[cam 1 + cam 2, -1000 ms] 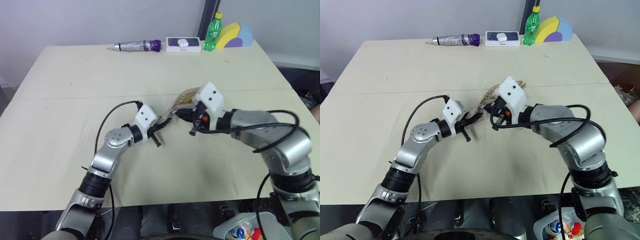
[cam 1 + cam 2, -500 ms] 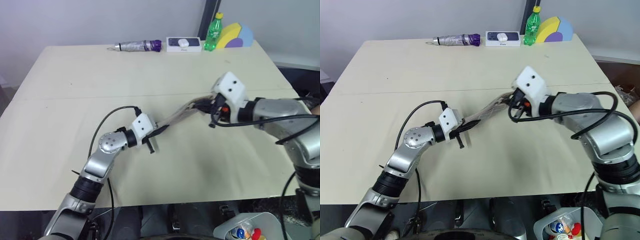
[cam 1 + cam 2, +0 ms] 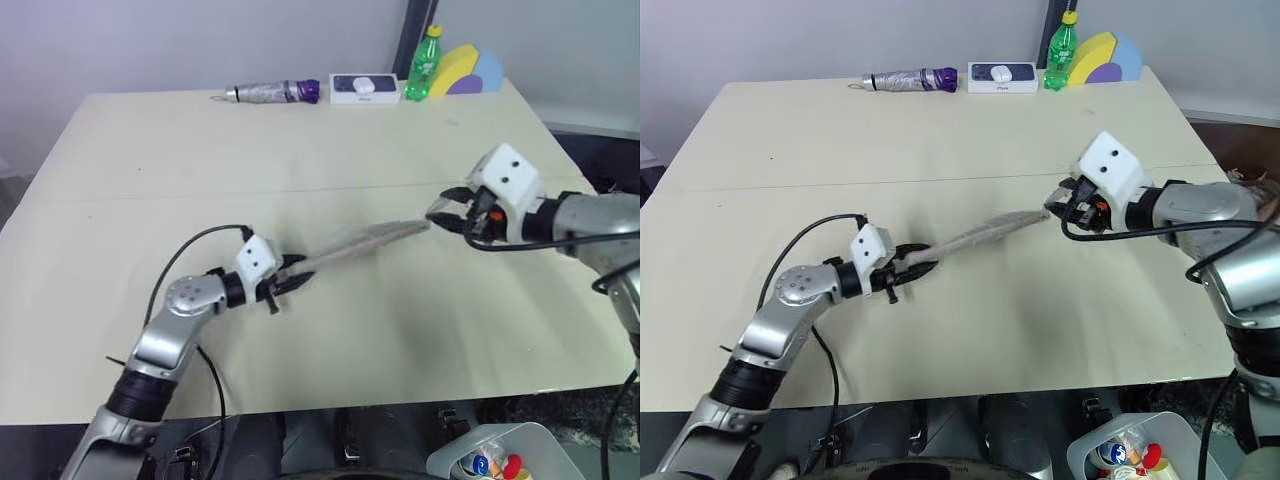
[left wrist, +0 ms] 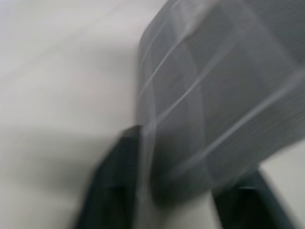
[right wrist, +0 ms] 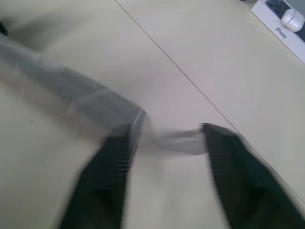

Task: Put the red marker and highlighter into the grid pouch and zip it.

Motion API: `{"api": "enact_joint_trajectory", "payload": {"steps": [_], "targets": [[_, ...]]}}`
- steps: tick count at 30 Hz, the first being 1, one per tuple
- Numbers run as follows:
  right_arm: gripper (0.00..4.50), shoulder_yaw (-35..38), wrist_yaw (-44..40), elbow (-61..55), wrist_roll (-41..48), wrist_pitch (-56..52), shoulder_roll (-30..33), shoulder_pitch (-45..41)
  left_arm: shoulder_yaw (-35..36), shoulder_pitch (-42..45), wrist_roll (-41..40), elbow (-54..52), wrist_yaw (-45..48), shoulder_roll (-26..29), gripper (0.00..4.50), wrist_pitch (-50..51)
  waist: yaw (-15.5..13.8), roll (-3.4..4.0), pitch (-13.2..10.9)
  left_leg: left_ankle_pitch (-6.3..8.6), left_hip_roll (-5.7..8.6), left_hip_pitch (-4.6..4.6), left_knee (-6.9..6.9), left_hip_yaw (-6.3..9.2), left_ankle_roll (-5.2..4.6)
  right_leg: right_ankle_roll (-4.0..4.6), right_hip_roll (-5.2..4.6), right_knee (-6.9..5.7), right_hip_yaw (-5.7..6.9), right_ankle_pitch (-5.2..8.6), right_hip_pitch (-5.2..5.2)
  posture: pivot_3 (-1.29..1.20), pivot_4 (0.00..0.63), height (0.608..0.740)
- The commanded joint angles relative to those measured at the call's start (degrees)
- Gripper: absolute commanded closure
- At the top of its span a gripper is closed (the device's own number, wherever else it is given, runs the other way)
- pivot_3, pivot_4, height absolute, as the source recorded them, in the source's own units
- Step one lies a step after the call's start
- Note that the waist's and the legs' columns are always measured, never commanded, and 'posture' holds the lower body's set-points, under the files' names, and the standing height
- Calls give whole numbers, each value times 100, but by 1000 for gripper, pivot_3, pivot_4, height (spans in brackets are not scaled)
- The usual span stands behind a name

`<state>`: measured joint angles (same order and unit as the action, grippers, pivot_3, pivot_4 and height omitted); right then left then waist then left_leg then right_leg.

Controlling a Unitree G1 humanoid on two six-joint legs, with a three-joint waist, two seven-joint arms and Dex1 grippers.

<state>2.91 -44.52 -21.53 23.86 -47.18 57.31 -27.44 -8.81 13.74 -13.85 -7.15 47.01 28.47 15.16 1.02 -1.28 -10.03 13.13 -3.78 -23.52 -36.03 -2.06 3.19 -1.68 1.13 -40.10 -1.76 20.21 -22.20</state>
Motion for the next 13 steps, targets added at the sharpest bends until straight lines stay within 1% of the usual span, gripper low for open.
{"api": "enact_joint_trajectory", "payload": {"steps": [1,4,6,8,13], "targets": [[435,617,-264,-207,204,161,118,306,557,-278,-505,-605,62,271,1509,488,-5,-1,0,0,0,-1,1,0,0,0,-1,0,0,0,-1,0,150,740],[435,945,-431,-120,308,205,122,639,995,-668,-788,-886,43,538,1509,838,8,0,0,0,0,-1,1,0,0,0,-1,0,1,0,-1,0,150,740],[435,1076,-419,138,244,332,58,770,1370,-923,-895,-1009,-88,666,1509,956,17,0,-1,0,0,1,1,-1,0,0,-1,0,0,0,0,0,150,740],[435,1133,-399,412,202,505,-63,813,1760,-1074,-1027,-1031,-250,723,1509,1096,16,0,-1,0,-1,3,0,-1,0,0,-1,0,0,0,2,0,150,740],[435,1071,-495,831,227,844,-325,852,2301,-1144,-1072,-968,-558,767,1509,1108,7,-1,-1,0,0,3,-2,-2,0,0,-2,0,0,0,3,0,150,740]]}}
